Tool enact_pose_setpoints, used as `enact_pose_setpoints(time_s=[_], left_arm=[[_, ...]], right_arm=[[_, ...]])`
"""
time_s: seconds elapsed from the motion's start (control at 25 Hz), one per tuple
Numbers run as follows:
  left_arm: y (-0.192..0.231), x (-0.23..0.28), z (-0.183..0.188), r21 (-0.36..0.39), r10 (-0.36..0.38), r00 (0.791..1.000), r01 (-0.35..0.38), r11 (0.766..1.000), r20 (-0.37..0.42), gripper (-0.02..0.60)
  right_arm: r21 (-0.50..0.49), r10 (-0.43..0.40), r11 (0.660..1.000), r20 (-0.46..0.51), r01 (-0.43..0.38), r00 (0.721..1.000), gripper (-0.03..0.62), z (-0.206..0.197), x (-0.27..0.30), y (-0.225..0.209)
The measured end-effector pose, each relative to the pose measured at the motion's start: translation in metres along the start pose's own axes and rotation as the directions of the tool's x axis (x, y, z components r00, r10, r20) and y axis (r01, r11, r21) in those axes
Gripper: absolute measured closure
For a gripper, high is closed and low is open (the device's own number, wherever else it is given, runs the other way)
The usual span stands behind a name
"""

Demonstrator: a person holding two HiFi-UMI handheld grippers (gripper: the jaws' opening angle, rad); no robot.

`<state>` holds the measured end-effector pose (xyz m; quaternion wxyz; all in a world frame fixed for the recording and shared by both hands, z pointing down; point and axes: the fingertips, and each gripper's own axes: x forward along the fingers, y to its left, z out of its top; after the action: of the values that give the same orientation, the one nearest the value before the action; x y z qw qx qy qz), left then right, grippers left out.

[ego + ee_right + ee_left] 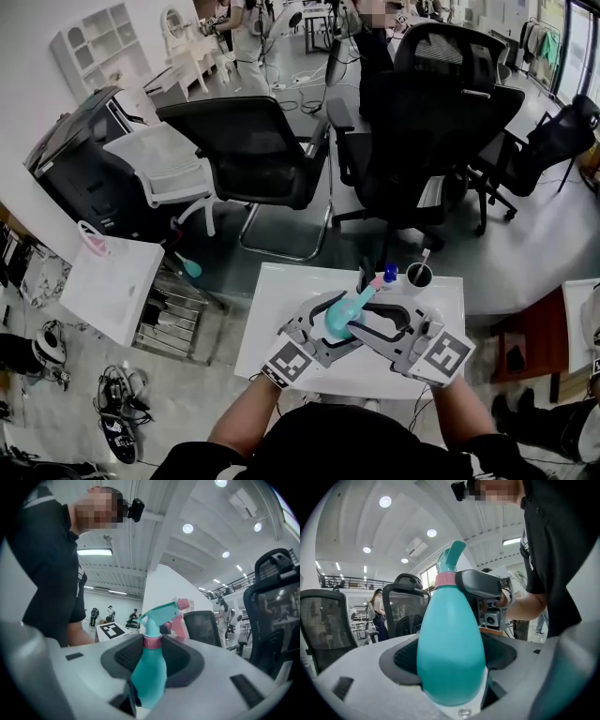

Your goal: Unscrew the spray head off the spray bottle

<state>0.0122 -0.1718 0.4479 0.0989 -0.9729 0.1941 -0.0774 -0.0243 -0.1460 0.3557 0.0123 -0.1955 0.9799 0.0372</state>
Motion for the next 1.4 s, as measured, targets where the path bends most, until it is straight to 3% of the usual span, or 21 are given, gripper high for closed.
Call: enact_pose_setpoints(time_s=[0.16, 0.4, 0.48, 0.56, 0.64, 0.76, 0.88, 0.96, 1.12, 1.24, 1.4], left_arm=[[-0.021, -0.006, 0.011, 0.023, -0.148, 0.989, 0.148, 0.989, 0.020, 0.190], [-0.059, -0.012, 0.035, 0.024, -0.356, 0.930, 0.355, 0.934, 0.090, 0.190], [-0.068, -0.015, 0.029, 0.050, -0.405, 0.912, 0.403, 0.914, 0.057, 0.190], [-0.066, -0.015, 0.025, 0.044, -0.402, 0.915, 0.400, 0.915, 0.044, 0.190], [-0.055, -0.012, 0.019, 0.011, -0.344, 0.939, 0.344, 0.939, 0.032, 0.190], [-0.030, -0.003, 0.000, -0.061, -0.183, 0.983, 0.181, 0.982, -0.031, 0.190], [-0.006, -0.001, -0.017, -0.121, -0.022, 0.995, 0.011, 0.993, -0.093, 0.190], [0.008, -0.003, -0.024, -0.146, 0.087, 0.988, -0.105, 0.984, -0.124, 0.190], [0.029, -0.007, -0.029, -0.136, 0.270, 0.947, -0.294, 0.946, -0.171, 0.190], [0.034, -0.009, -0.028, -0.097, 0.347, 0.920, -0.368, 0.925, -0.185, 0.190], [0.034, -0.007, -0.028, -0.085, 0.393, 0.899, -0.415, 0.906, -0.194, 0.190]], right_arm=[[-0.020, 0.142, 0.990, -0.001, -0.142, 0.990, 0.461, 0.004, -0.008, 0.017], [-0.025, 0.380, 0.925, -0.001, -0.380, 0.925, 0.461, 0.009, -0.025, 0.043], [-0.021, 0.423, 0.906, -0.005, -0.423, 0.906, 0.461, 0.009, -0.027, 0.049], [-0.018, 0.426, 0.904, -0.010, -0.426, 0.905, 0.459, 0.006, -0.026, 0.048], [-0.028, 0.375, 0.927, -0.007, -0.375, 0.927, 0.456, 0.003, -0.022, 0.040], [-0.083, 0.216, 0.972, -0.028, -0.218, 0.976, 0.448, -0.010, -0.012, 0.022], [-0.099, 0.036, 0.994, -0.015, -0.038, 0.999, 0.384, -0.015, -0.003, 0.003], [-0.078, -0.060, 0.995, 0.004, 0.060, 0.998, 0.384, -0.015, -0.002, -0.007], [-0.029, -0.185, 0.982, 0.044, 0.186, 0.982, 0.393, -0.016, -0.004, -0.022], [0.031, -0.228, 0.973, 0.046, 0.227, 0.973, 0.401, -0.017, 0.001, -0.021], [0.054, -0.276, 0.960, 0.028, 0.274, 0.961, 0.401, -0.020, 0.006, -0.024]])
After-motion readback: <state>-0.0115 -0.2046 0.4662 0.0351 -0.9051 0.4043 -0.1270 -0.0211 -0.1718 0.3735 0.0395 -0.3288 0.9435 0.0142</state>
